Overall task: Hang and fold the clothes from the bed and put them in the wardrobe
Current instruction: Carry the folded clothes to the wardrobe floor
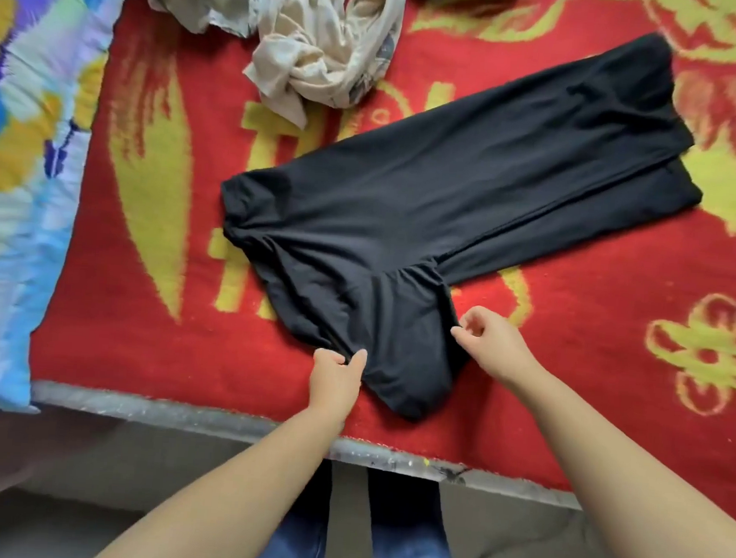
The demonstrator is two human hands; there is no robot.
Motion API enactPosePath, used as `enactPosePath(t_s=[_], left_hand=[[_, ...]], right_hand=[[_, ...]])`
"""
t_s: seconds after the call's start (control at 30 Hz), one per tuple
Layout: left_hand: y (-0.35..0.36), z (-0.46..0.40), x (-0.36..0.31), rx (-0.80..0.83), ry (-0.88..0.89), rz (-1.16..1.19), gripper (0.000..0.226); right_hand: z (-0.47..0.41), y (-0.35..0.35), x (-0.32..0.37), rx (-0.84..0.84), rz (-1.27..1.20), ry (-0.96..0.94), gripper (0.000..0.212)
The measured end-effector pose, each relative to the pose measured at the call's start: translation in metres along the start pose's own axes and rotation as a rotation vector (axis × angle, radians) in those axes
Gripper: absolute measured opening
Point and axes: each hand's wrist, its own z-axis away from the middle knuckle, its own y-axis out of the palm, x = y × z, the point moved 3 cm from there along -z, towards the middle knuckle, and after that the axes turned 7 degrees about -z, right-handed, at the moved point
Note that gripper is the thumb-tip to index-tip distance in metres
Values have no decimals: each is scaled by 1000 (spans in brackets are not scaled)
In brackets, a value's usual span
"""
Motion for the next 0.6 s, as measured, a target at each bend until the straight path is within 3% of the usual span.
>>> enactPosePath(t_s=[0.1,0.2,0.43,0.6], left_hand=[[11,8,-8,181,-243,291,13],[14,15,-15,347,-326,302,11],[-29,0,-64,261,-198,828,16],[-53,-7,-86,238,-187,820,26]], right_hand=[[3,-8,6,-35,-239,43,24],[5,-18,17,21,-431,146,21],[-8,-46,70,216,-814,171,20],[-18,-38,103,261,-885,125,22]])
